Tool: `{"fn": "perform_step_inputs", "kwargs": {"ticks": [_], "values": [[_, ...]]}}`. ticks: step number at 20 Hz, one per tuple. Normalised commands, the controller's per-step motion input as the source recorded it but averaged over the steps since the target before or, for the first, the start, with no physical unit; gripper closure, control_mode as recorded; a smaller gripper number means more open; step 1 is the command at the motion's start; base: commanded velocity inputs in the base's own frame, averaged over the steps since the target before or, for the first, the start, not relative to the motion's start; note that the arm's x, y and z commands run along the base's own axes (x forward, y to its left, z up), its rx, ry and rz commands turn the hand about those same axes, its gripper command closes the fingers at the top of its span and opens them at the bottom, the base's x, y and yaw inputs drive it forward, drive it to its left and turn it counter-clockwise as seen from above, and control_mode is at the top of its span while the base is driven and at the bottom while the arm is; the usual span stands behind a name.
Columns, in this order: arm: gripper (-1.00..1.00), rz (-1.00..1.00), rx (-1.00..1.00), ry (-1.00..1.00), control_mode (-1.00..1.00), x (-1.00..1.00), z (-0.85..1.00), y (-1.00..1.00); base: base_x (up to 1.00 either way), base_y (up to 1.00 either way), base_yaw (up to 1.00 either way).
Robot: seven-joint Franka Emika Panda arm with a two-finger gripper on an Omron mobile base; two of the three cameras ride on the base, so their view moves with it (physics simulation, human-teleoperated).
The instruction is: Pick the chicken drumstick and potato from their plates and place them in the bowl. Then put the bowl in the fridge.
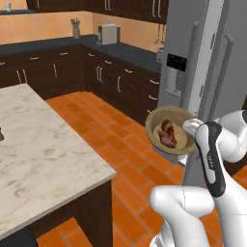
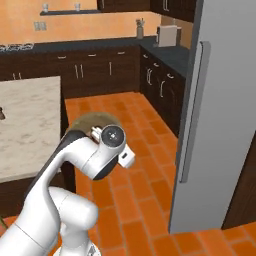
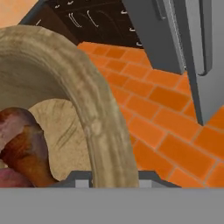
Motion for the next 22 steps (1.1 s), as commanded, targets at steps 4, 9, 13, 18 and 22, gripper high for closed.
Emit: {"fn": "perform_step_inputs", "kwargs": {"ticks": [4,9,13,18,22], "values": [[1.00,0.00,0.00,0.00,1.00,0.00,0.00,0.00,0.92,-0.36,0.27],[1.00,0.00,0.00,0.00,1.00,0.00,0.00,0.00,0.45,-0.09,0.41],[1.00,0.00,0.00,0.00,1.00,0.00,0.00,0.00,0.96,0.00,0.02],[1.00,0.00,0.00,0.00,1.00,0.00,0.00,0.00,1.00,0.00,0.00],[1.00,0.00,0.00,0.00,1.00,0.00,0.00,0.00,0.83,-0.48,0.00]]}}
